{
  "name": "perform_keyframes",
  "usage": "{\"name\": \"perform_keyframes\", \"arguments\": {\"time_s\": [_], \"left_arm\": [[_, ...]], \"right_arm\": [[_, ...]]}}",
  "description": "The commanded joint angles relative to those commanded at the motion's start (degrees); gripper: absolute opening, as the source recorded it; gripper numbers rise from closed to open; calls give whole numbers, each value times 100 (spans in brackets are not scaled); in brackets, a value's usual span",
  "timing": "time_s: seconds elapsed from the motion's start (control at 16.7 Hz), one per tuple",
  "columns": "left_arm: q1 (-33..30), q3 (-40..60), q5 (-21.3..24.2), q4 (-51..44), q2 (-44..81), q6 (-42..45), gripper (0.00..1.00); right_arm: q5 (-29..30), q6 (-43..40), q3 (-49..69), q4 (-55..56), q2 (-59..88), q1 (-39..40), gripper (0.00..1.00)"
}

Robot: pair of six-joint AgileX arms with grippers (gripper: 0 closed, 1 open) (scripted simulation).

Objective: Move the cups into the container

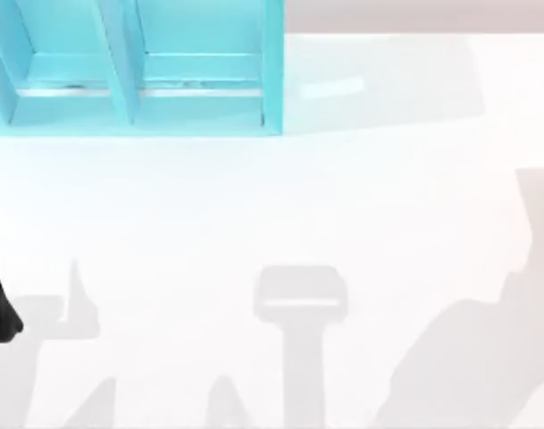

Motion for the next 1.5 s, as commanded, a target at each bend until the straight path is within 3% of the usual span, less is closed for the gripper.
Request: {"name": "perform_keyframes", "arguments": {"time_s": [0.6,1.2,1.5], "left_arm": [[0,0,0,0,0,0,100],[0,0,0,0,0,0,100],[0,0,0,0,0,0,100]], "right_arm": [[0,0,0,0,0,0,98],[0,0,18,-18,1,-13,100],[13,-3,1005,-922,66,-55,100]]}}
